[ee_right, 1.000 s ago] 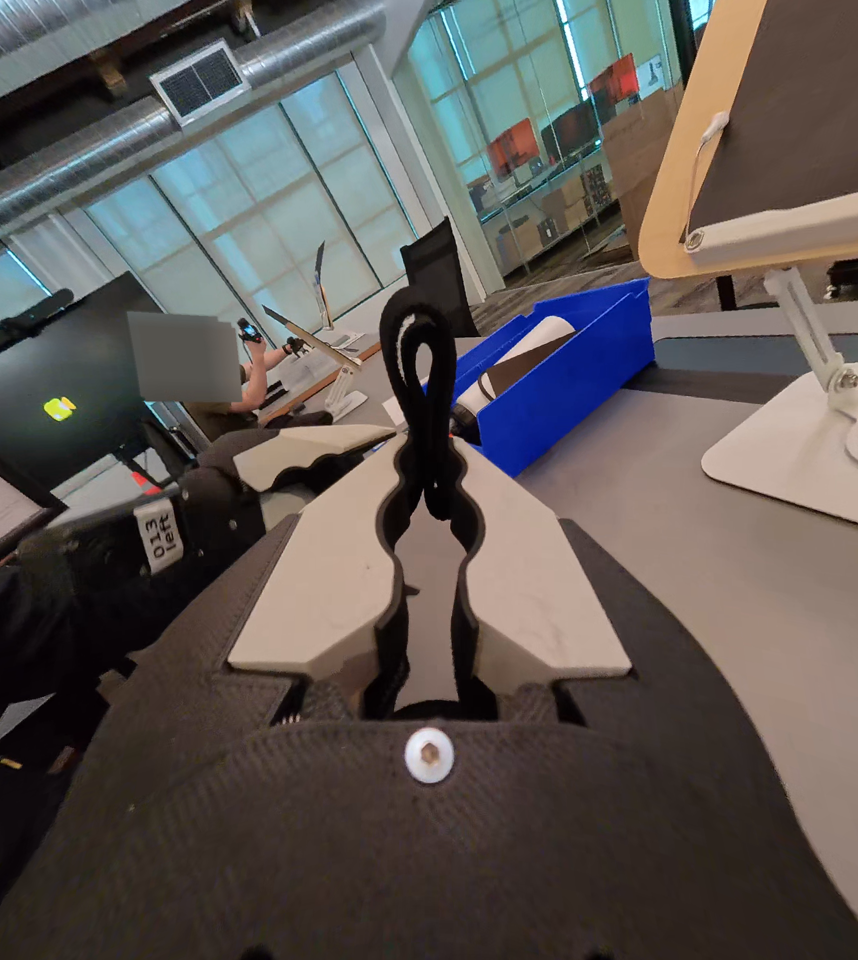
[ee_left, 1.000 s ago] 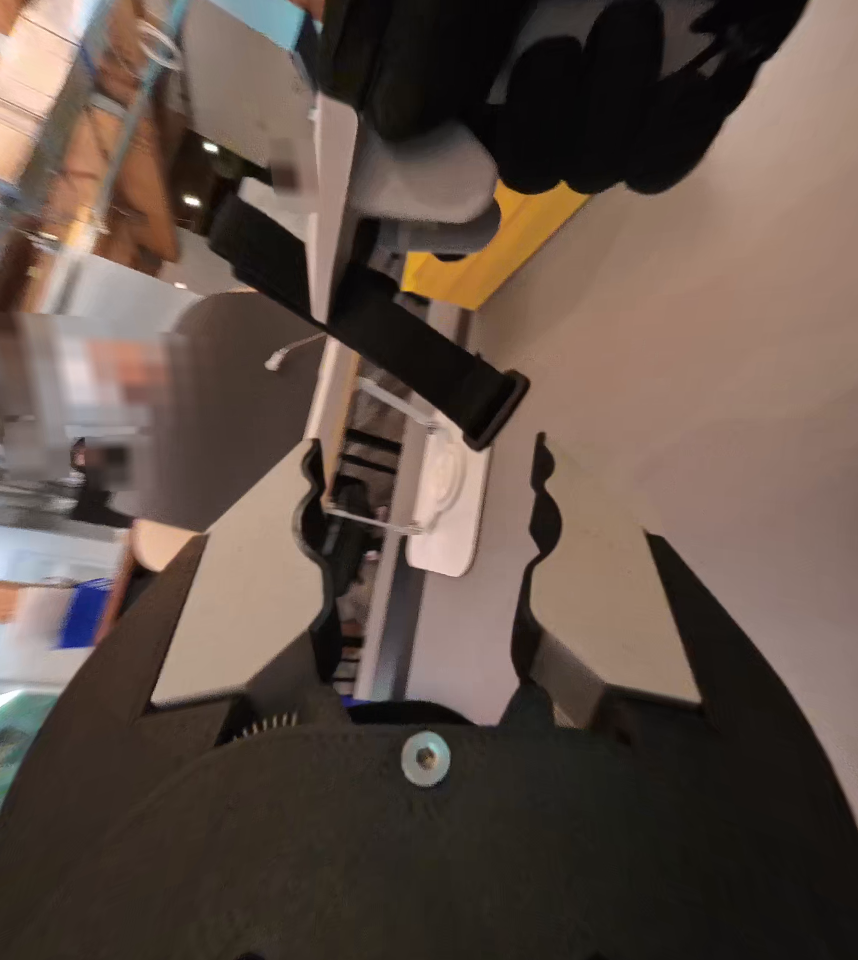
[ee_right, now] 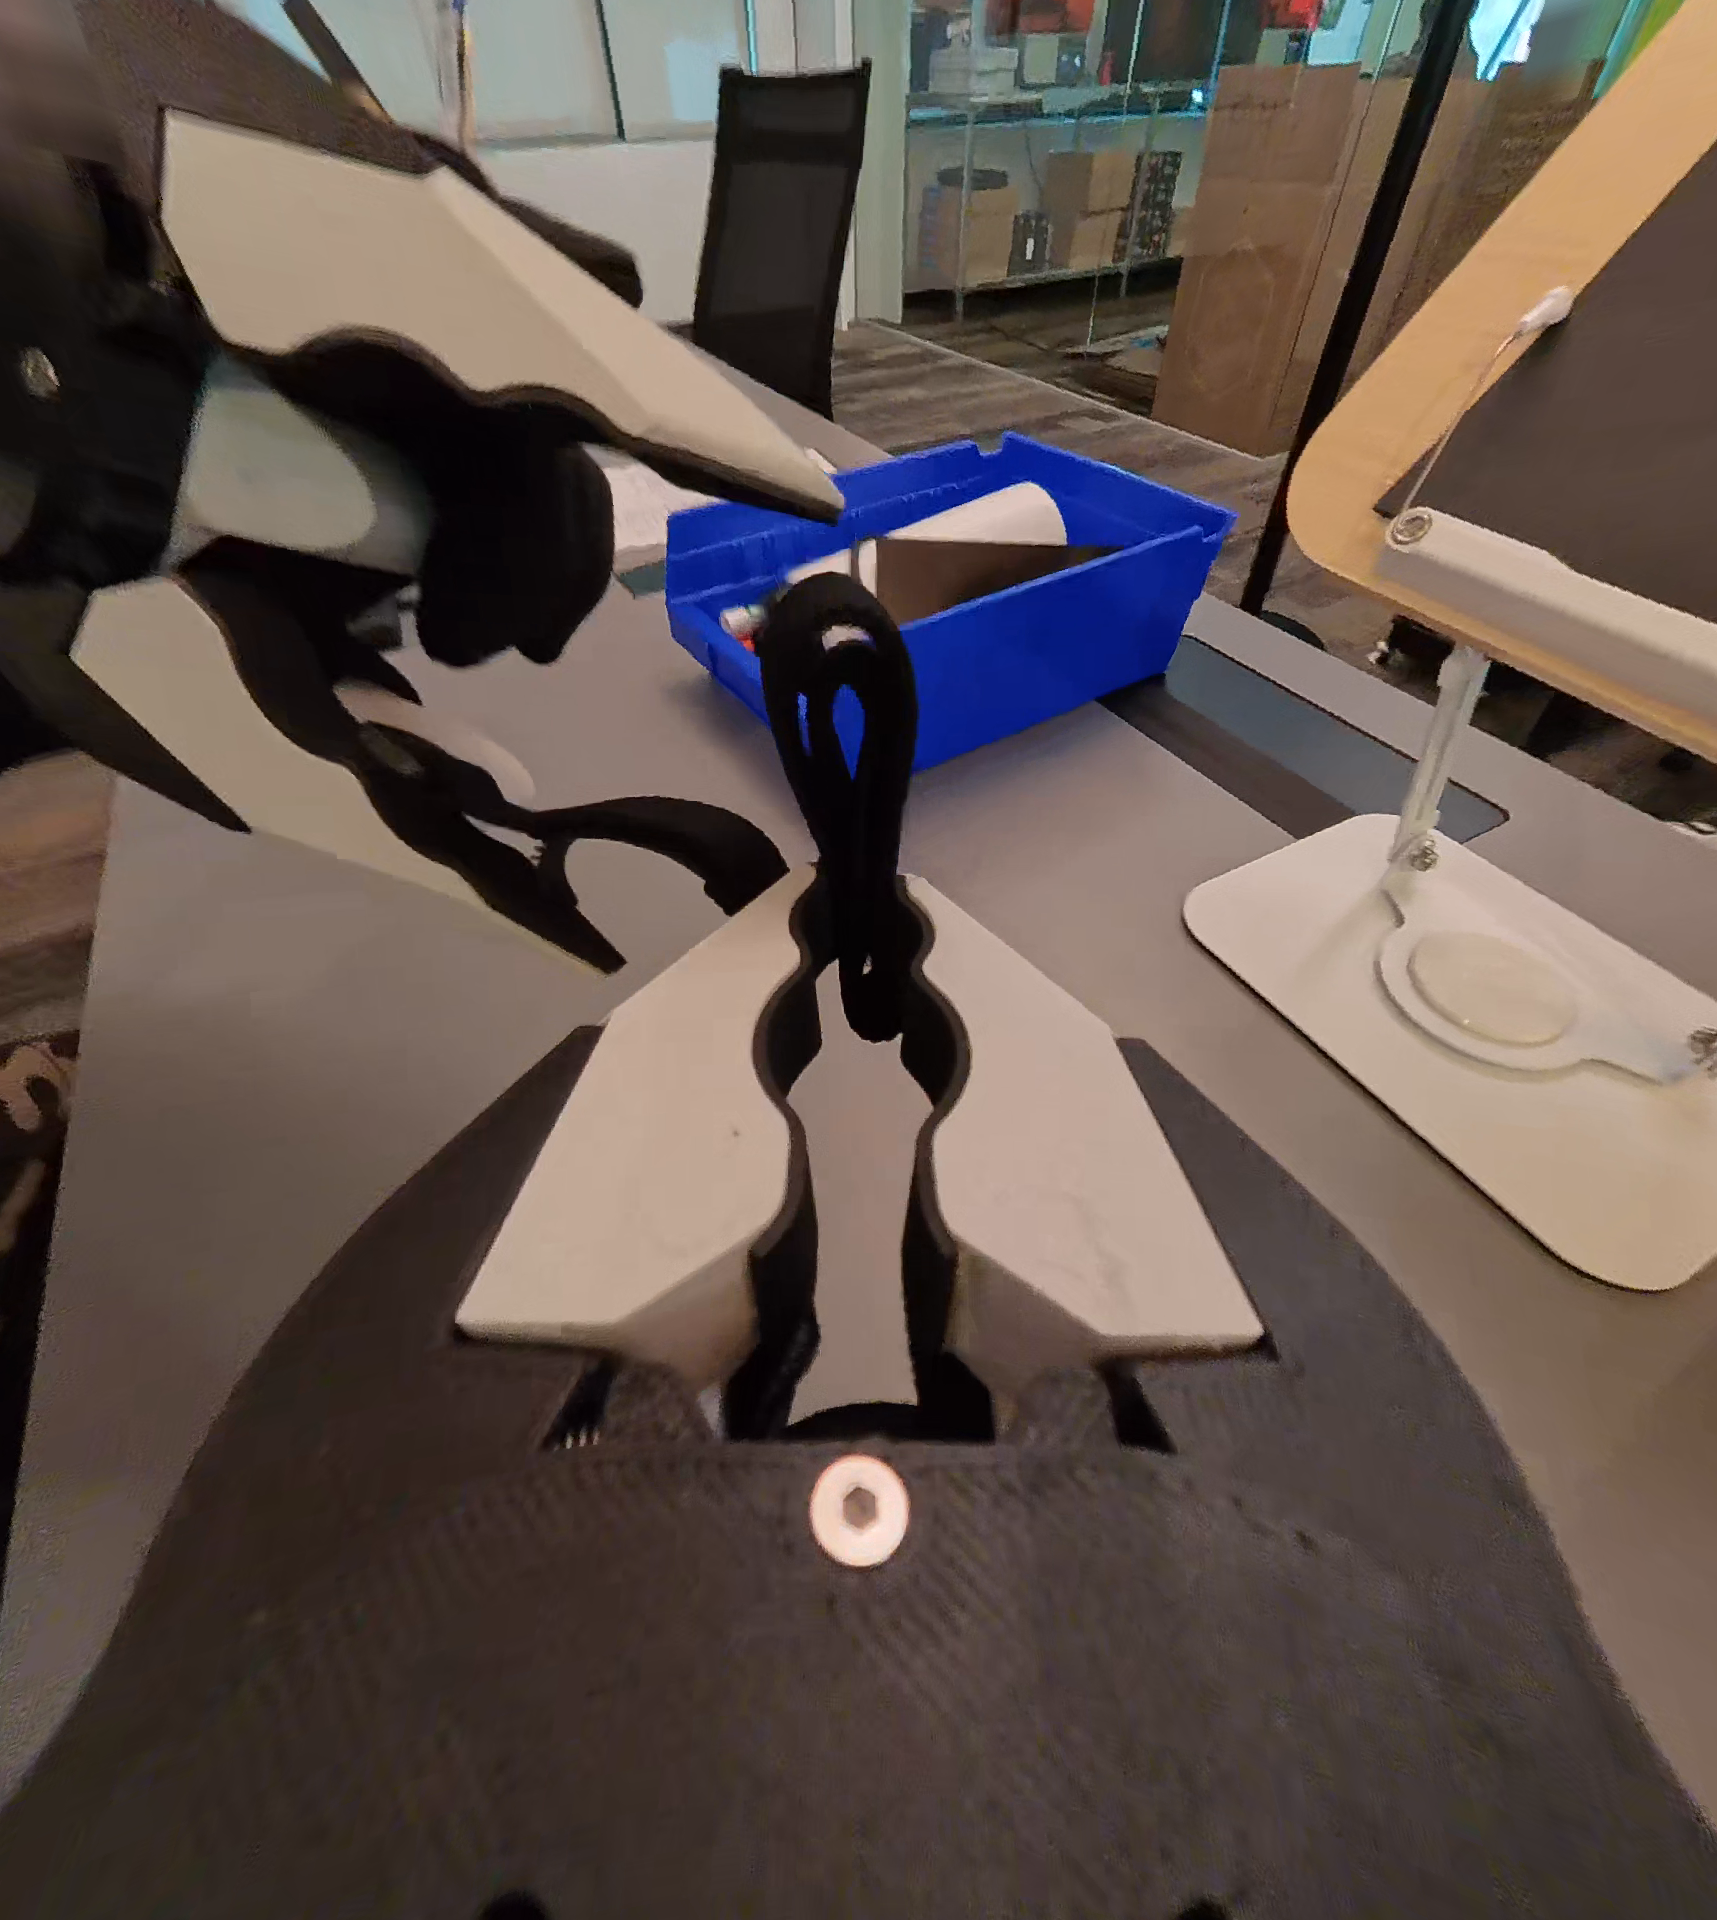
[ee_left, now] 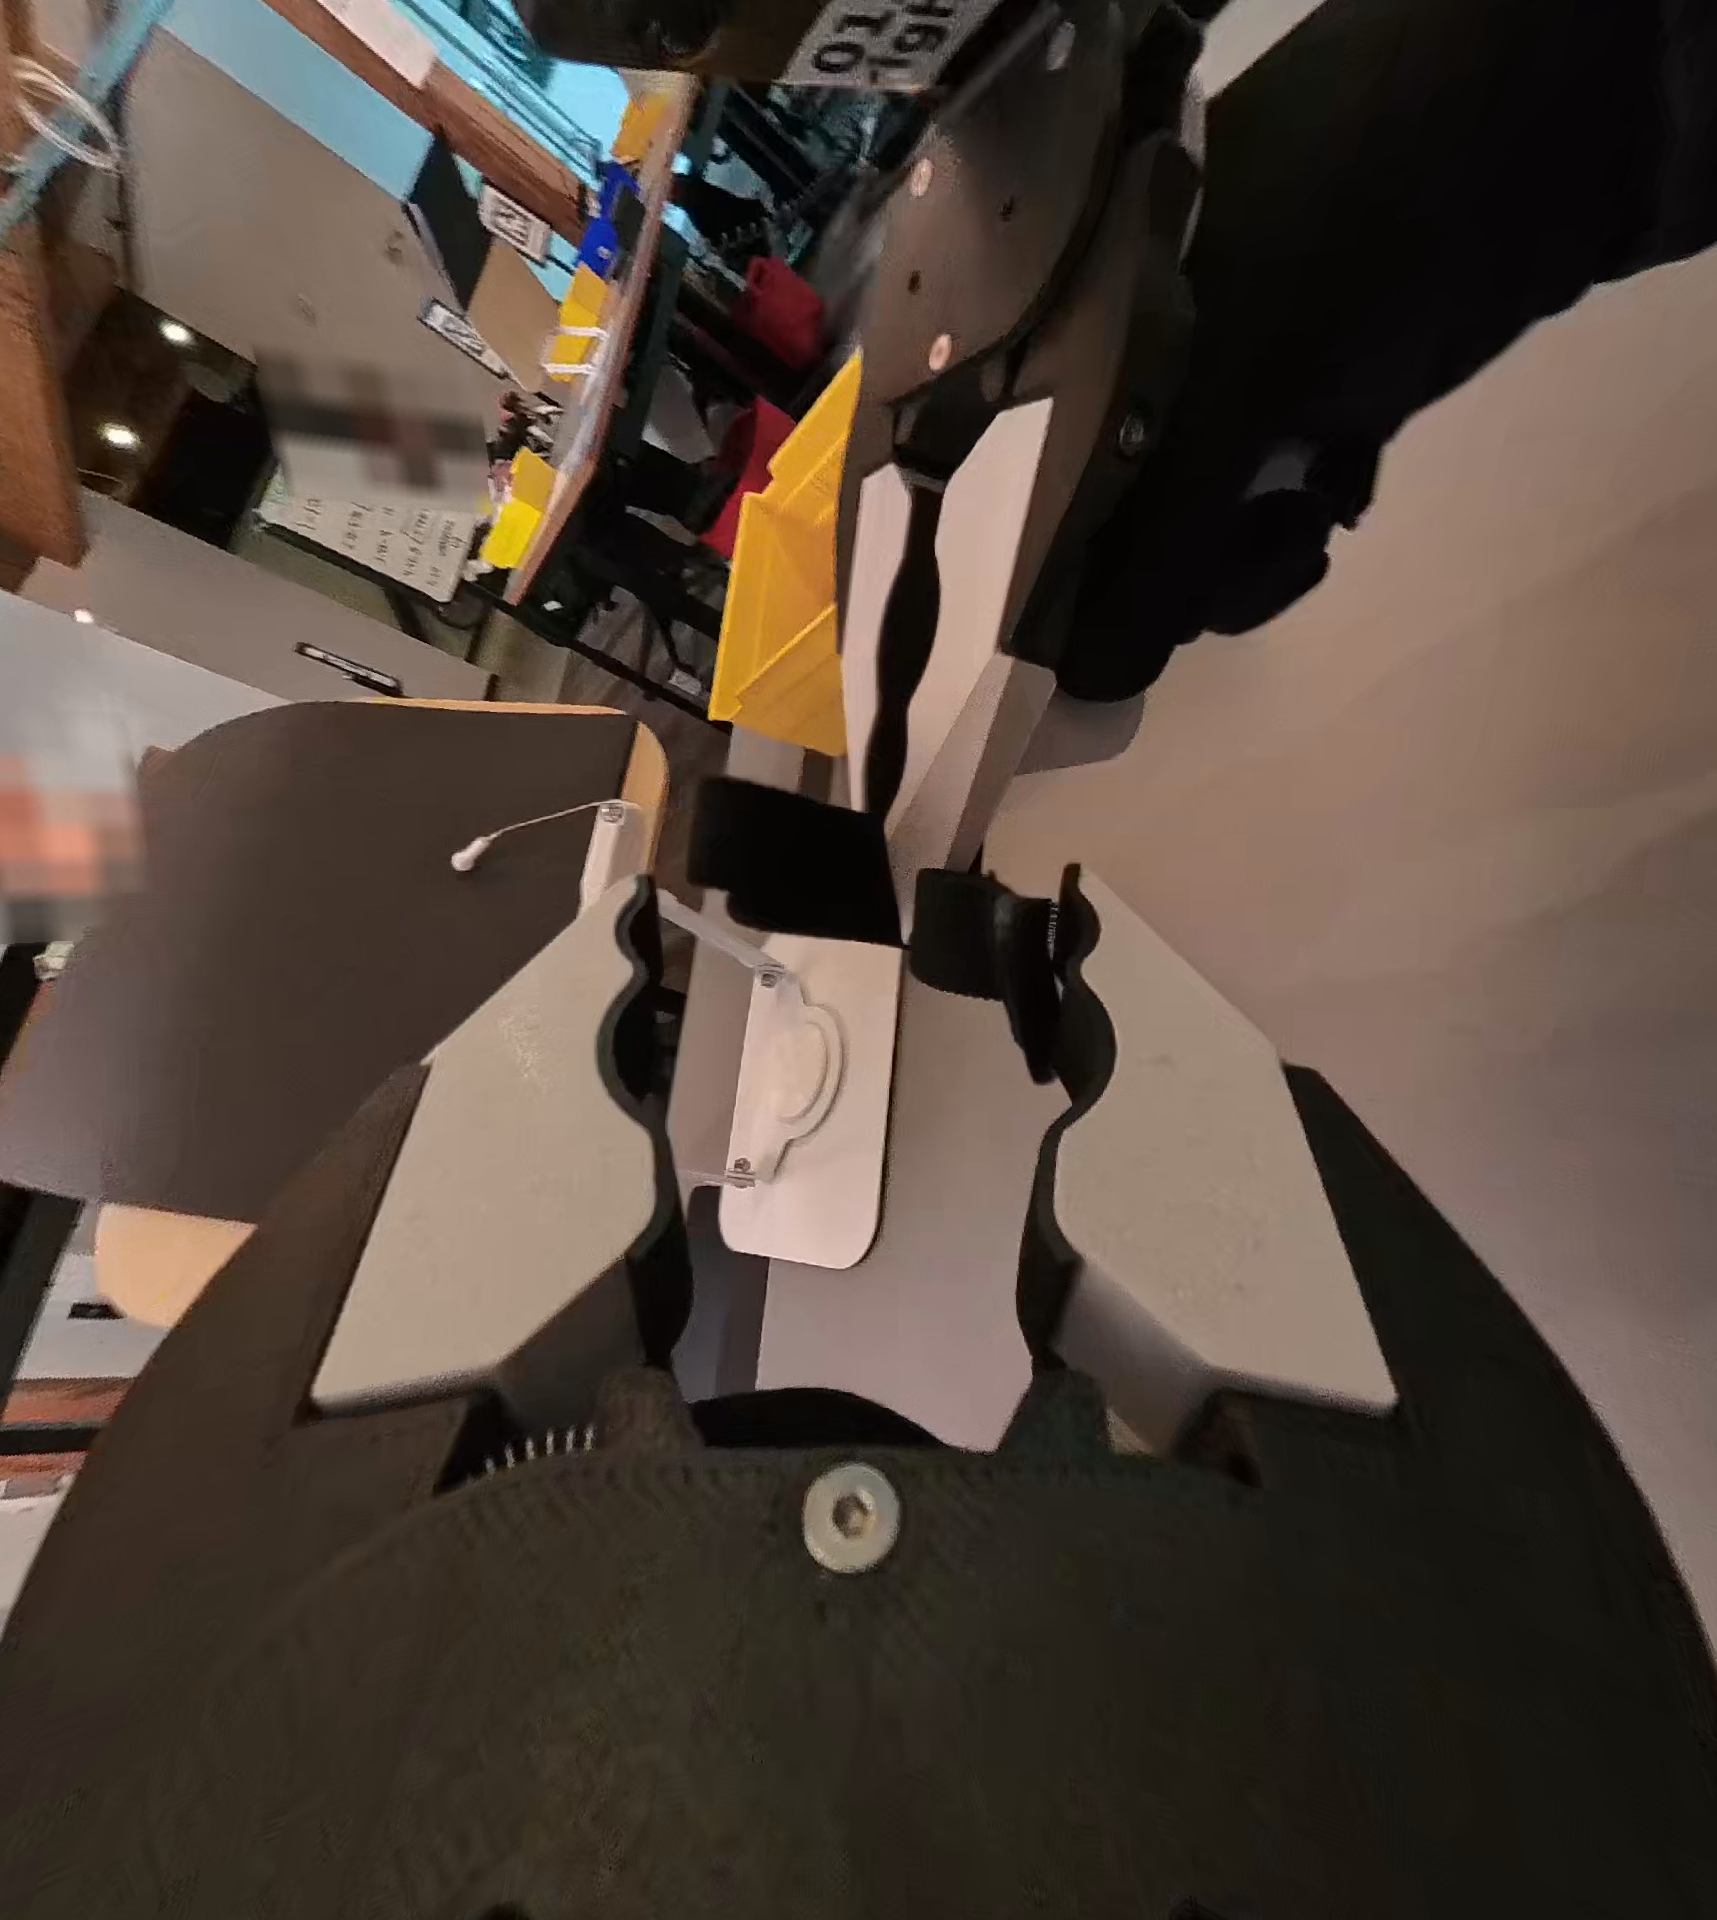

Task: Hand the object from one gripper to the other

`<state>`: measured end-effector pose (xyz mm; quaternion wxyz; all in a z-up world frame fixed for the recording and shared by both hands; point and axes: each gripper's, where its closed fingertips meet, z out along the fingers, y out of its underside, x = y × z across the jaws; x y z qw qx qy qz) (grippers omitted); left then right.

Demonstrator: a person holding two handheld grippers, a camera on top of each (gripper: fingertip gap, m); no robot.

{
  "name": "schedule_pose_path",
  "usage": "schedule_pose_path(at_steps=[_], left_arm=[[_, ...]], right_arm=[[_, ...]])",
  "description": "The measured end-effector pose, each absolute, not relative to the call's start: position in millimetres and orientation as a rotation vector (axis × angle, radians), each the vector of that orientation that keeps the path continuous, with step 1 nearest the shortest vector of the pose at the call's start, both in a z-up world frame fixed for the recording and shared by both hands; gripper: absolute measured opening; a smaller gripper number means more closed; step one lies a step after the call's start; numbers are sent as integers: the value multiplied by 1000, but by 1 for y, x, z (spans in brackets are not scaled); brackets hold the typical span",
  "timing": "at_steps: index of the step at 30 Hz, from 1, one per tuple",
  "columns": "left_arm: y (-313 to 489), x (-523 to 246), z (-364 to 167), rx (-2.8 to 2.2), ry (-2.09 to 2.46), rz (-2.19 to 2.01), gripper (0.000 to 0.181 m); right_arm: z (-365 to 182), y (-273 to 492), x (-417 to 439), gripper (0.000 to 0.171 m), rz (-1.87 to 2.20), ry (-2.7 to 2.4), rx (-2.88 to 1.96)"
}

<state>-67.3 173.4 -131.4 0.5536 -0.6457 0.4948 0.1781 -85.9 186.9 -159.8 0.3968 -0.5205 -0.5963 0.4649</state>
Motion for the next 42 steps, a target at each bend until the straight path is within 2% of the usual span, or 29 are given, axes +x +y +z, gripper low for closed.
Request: schedule_pose_path(at_steps=[8, 13, 18, 23, 27, 31, 35, 42], left_arm=[[168, -64, -141, -1587, 1336, 382, 73], [165, -63, -152, -1644, 1436, 391, 63], [164, -66, -152, -1656, 1472, 418, 32], [162, -66, -156, -1660, 1504, 442, 17], [164, -67, -160, -1670, 1466, 418, 13], [165, -70, -158, -1711, 1353, 314, 11], [160, -71, -155, -1814, 1231, 66, 11], [157, -85, -150, -1972, 1133, -150, 11]], right_arm=[[-171, 182, -82, 7, 964, -1660, -1233], [-173, 179, -80, 7, 830, -1733, -1157], [-181, 181, -77, 7, 685, -1804, -1124], [-186, 179, -76, 6, 612, -1852, -1101], [-187, 183, -75, 7, 551, -1857, -1092], [-178, 188, -76, 20, 533, -1803, -1086], [-165, 191, -74, 42, 550, -1750, -1063], [-149, 189, -79, 60, 552, -1689, -1039]])
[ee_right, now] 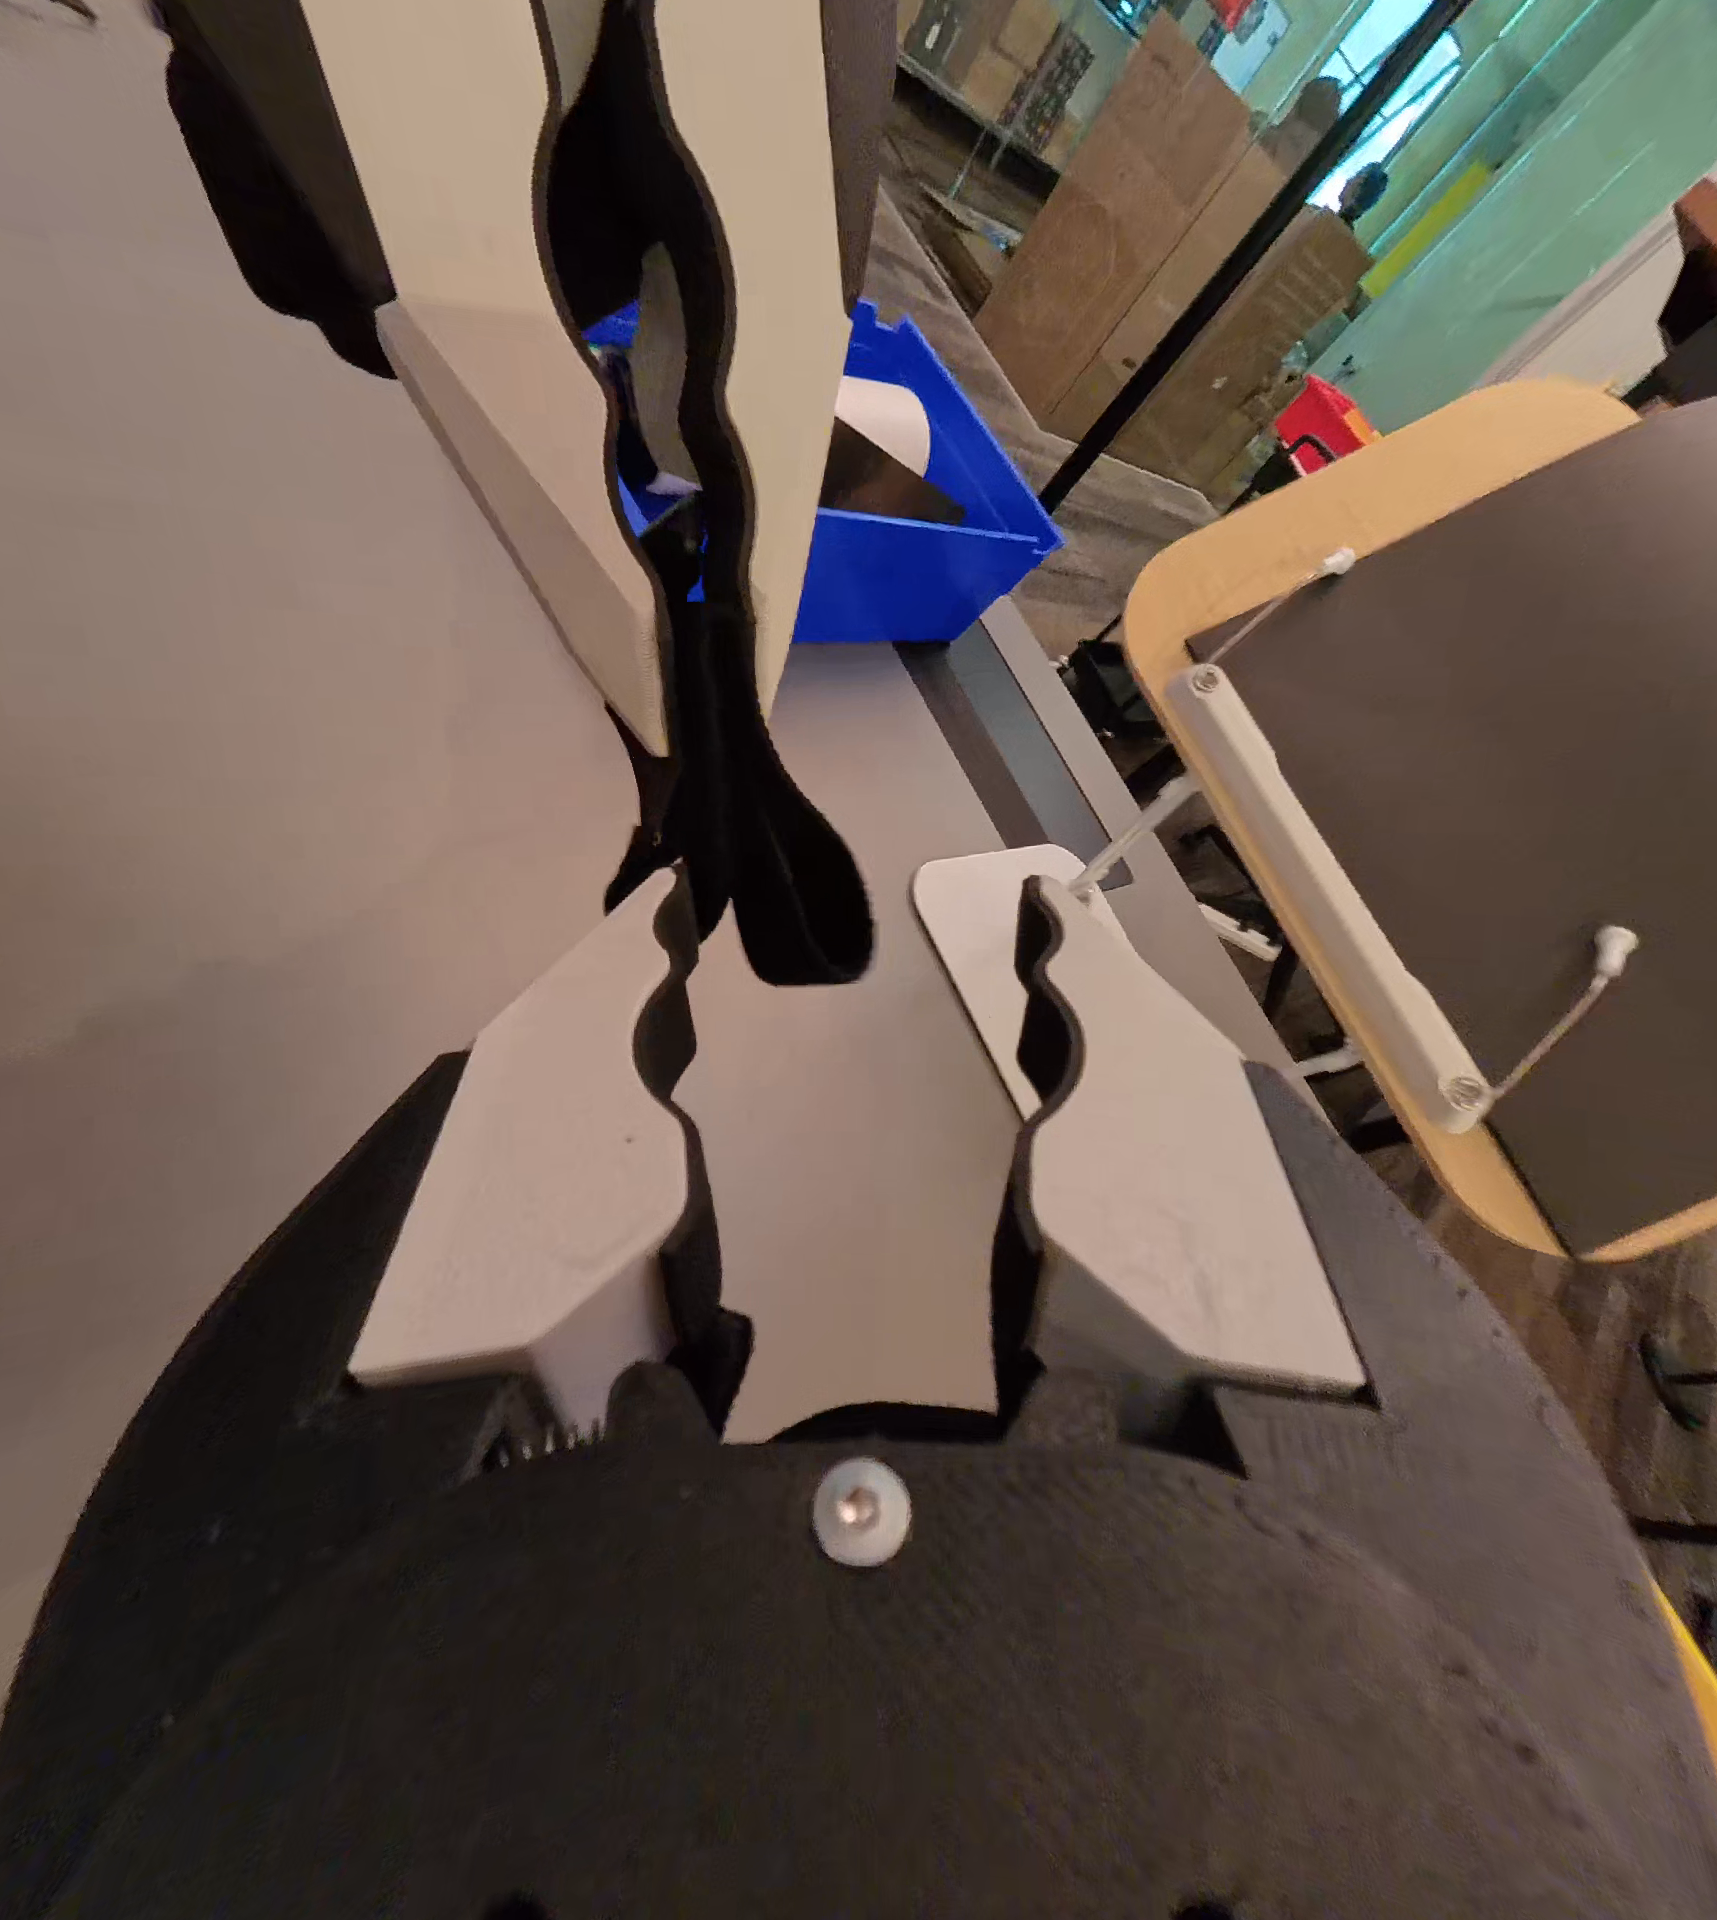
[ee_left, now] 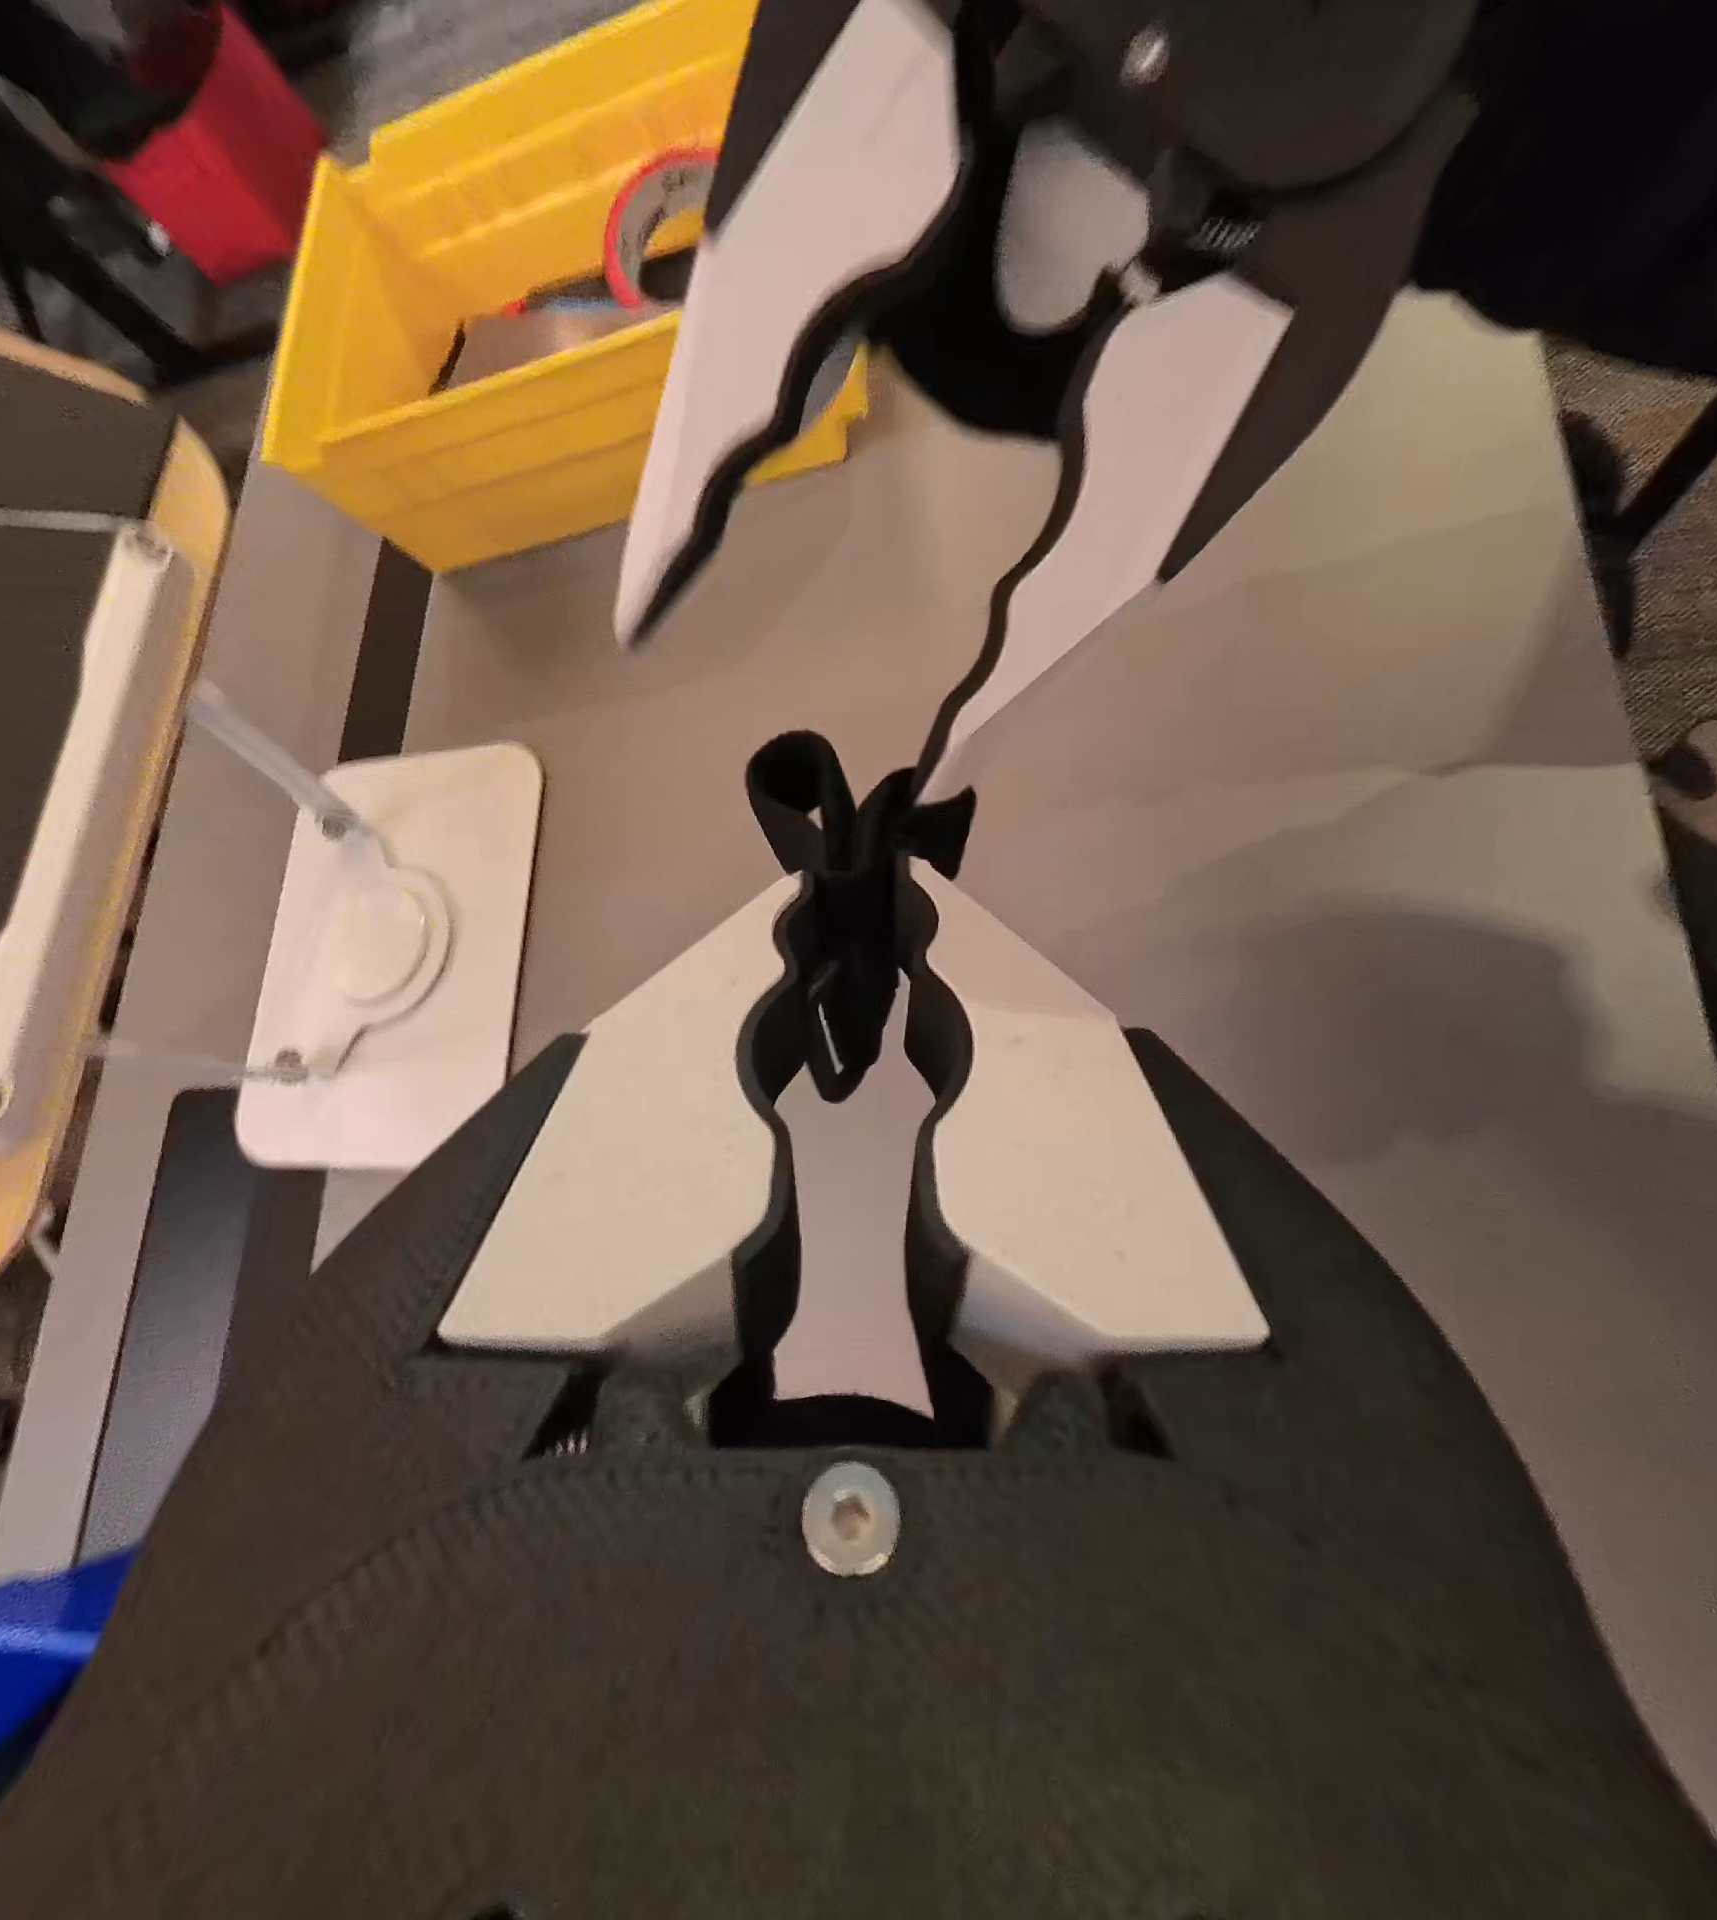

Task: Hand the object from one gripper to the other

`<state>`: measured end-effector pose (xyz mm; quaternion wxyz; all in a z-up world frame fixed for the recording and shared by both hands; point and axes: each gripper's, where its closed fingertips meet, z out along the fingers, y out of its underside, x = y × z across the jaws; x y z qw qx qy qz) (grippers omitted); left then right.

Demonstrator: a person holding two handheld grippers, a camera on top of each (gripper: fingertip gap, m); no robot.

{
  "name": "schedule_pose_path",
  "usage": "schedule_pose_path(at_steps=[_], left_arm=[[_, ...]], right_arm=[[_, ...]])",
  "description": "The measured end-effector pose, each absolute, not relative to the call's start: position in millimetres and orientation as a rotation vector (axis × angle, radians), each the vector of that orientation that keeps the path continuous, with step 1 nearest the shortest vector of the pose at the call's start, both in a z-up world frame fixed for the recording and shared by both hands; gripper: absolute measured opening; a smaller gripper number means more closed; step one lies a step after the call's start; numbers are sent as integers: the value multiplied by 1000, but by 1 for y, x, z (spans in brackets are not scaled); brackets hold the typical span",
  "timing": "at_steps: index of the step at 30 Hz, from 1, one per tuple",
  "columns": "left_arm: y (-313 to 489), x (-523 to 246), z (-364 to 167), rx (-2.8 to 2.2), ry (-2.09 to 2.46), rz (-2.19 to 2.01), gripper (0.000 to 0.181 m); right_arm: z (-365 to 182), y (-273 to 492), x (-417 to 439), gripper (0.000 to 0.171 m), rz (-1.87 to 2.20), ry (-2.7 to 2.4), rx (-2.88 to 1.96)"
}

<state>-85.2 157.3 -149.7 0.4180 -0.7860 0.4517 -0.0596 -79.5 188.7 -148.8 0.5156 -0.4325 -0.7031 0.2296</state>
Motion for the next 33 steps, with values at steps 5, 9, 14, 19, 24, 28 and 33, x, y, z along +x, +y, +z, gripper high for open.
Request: schedule_pose_path(at_steps=[5, 9, 14, 19, 24, 28, 33], left_arm=[[164, -110, -151, -2045, 1021, -141, 11], [178, -118, -149, -2103, 746, -324, 11], [184, -113, -146, -2094, 487, -568, 11], [182, -101, -144, -2058, 431, -655, 11], [179, -91, -153, -2086, 491, -600, 12], [178, -87, -154, -2087, 507, -602, 12], [177, -85, -150, -2055, 539, -583, 18]], right_arm=[[-141, 214, -77, 76, 430, -1590, -1108], [-130, 198, -87, 77, 420, -1572, -978], [-144, 186, -109, 75, 271, -1596, -889], [-155, 189, -120, 54, 153, -1560, -859], [-166, 193, -121, 27, 119, -1581, -875], [-169, 194, -120, 22, 120, -1583, -874], [-168, 194, -120, 20, 173, -1572, -909]])
